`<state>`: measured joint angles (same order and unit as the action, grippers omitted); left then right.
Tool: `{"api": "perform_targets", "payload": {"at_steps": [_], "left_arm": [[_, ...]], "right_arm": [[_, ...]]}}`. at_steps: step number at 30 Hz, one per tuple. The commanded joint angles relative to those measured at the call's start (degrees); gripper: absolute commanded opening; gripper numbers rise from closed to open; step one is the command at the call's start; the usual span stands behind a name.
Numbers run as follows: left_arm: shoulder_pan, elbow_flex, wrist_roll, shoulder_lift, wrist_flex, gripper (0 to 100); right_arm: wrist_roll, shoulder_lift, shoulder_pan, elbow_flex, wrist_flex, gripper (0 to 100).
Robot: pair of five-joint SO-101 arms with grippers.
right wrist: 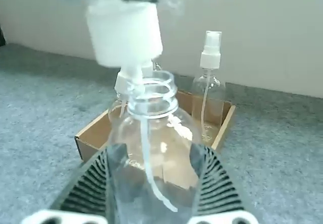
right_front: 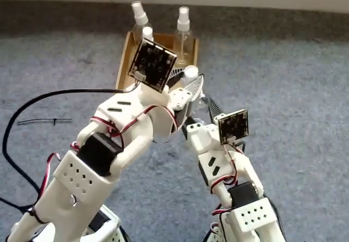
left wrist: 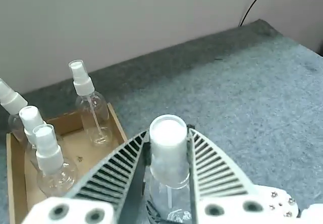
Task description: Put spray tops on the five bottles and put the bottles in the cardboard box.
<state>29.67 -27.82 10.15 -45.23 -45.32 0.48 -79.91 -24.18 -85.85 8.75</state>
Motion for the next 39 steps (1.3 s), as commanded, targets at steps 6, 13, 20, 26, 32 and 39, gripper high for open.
{"api": "perform_targets", "payload": {"at_steps": [6,13,20,26,32,39], "left_arm": [[-0.7,-6.3,-0.3,-3.9,4.5,13],[-1.2,-3.2,-0.4,-4.4,4.5,13],[-4.0,7.1,-0.4,-3.8,4.5,13],[-3.6,3.6,-4.8,0.2,4.7,13],[-0.1,3.0,-5.2,5.6,3.3,13],[3.4,2.9,-5.3,5.9,-1.3,13]], "right_arm": [[-0.9,-0.6,-0.6,1.5,-0.6,0.4],[1.7,-0.6,-0.7,1.3,-0.6,0.4],[1.8,-0.7,-0.7,1.0,-0.6,0.4],[1.8,-0.8,-0.7,1.1,-0.6,0.4],[1.9,-0.7,-0.7,1.0,-0.6,0.4],[1.9,-0.7,-0.5,1.1,-0.6,0.4]]}}
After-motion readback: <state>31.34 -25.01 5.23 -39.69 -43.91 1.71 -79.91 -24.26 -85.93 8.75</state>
